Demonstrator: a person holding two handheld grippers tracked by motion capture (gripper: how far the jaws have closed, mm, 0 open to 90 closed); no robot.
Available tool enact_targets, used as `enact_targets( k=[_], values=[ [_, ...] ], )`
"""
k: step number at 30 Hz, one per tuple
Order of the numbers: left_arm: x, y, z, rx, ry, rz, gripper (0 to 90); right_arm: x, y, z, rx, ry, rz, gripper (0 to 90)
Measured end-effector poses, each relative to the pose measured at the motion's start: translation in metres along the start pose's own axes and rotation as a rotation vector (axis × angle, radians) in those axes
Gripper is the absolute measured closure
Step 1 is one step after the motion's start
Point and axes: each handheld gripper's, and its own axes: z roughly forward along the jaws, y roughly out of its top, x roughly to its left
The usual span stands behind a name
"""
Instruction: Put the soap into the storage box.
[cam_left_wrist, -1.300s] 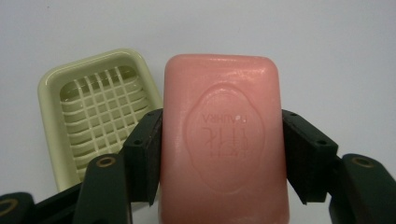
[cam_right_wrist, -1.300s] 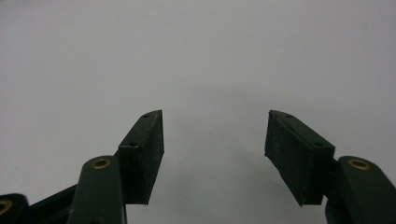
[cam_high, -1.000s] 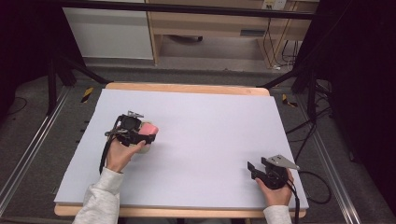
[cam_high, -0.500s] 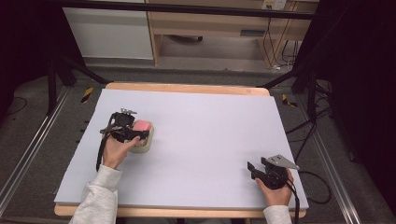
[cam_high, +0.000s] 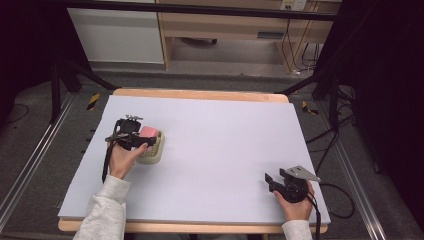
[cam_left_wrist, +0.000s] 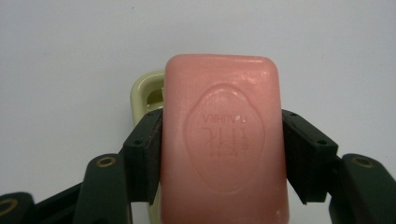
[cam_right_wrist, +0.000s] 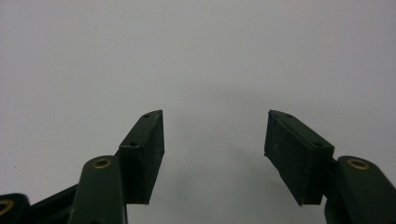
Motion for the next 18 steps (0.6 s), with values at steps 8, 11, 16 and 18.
enact_targets(
  k=[8, 11, 16, 18],
  values=[
    [0.002, 0.001, 0.008, 0.007, 0.012, -0.009, 37.3, 0.000, 0.000, 0.000, 0.002, 0.003, 0.003, 38.0],
    [0.001, 0.000, 0.012, 0.018, 0.018, -0.007, 37.3, 0.000, 0.000, 0.000, 0.001, 0.002, 0.004, 38.0],
    [0.002, -0.002, 0.017, 0.029, 0.023, -0.013, 37.2, 0.000, 0.000, 0.000, 0.003, 0.006, 0.007, 38.1],
    [0.002, -0.002, 0.018, 0.033, 0.021, -0.013, 37.3, 0.000, 0.000, 0.000, 0.004, 0.006, 0.007, 38.1]
  ],
)
